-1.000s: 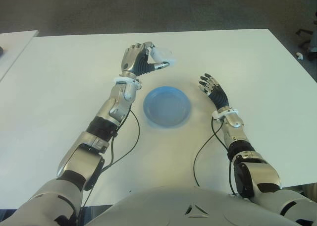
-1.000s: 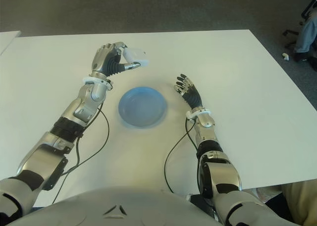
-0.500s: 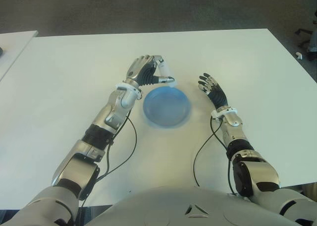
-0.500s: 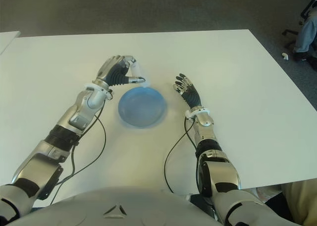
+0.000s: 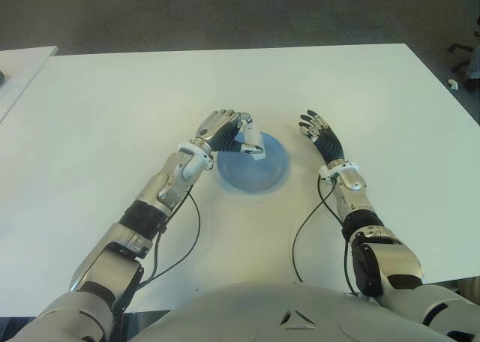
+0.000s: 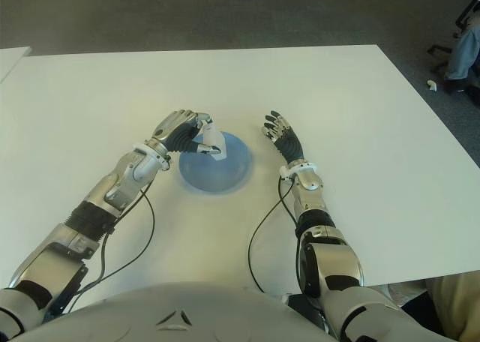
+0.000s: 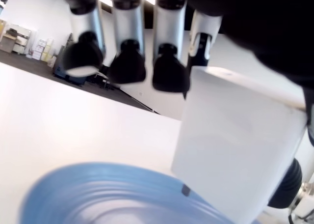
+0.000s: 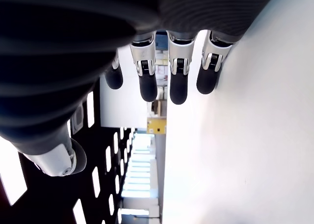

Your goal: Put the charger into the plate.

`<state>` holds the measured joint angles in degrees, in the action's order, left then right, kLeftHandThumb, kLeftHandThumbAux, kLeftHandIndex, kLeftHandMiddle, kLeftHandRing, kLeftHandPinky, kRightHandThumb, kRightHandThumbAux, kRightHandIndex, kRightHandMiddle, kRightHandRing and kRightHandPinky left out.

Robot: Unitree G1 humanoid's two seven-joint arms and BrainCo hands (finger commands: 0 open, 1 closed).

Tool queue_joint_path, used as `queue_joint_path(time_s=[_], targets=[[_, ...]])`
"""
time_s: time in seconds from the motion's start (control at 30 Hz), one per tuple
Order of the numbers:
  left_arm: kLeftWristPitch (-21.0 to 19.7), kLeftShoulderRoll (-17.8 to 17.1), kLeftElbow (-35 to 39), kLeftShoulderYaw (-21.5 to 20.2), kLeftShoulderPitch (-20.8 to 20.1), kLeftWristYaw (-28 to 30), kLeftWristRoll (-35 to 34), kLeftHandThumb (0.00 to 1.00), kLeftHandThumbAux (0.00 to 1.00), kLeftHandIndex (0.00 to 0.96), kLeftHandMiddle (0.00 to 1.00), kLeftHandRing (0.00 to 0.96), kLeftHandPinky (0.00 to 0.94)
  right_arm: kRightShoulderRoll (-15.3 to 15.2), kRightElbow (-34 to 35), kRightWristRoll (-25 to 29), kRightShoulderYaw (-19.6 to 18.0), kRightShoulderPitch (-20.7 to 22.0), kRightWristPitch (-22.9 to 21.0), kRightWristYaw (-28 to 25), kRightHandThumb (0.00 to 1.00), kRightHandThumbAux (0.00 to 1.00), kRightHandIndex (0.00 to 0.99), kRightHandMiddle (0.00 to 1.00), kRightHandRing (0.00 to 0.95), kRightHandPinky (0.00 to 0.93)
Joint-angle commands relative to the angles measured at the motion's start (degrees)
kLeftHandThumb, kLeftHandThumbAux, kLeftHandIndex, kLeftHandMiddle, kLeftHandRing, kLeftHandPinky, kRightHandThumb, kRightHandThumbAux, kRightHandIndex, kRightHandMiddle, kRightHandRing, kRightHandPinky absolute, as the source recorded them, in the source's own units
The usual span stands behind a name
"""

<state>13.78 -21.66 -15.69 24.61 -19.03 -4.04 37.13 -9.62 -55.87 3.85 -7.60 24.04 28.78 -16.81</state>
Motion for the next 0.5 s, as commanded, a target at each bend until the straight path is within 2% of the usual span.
queue_joint_path(time_s=[0.03,0.37,0.43,0.5], targets=[[1.0,-0.4,-1.2,0.4,0.6,1.0,0.7,0.735,0.695,0.444,0.838,0.831,0.838,0.7,-0.5,0.5,0.1,-0.8,-2.0,-0.1,0.0,0.567,0.015,0.146,0.128,0.101],[2.7,-0.7,-2.6,0.5,0.5,0.5,1.3,0.73,0.695,0.444,0.832,0.823,0.822,0.5,0.1,0.5,0.1,-1.0,-2.3,-0.6,0.0,0.584,0.013,0.147,0.129,0.098],[3.2,-0.9,-2.8,0.5,0.6,0.6,1.3,0.728,0.695,0.444,0.827,0.816,0.809,0.5,0.1,0.5,0.1,-1.0,-2.3,-0.6,0.0,0.589,0.013,0.147,0.129,0.097],[3.8,-1.3,-3.0,0.5,0.6,0.7,1.4,0.711,0.694,0.441,0.8,0.772,0.747,0.5,0.2,0.5,0.1,-1.1,-2.4,-0.6,0.0,0.599,0.012,0.146,0.13,0.097]])
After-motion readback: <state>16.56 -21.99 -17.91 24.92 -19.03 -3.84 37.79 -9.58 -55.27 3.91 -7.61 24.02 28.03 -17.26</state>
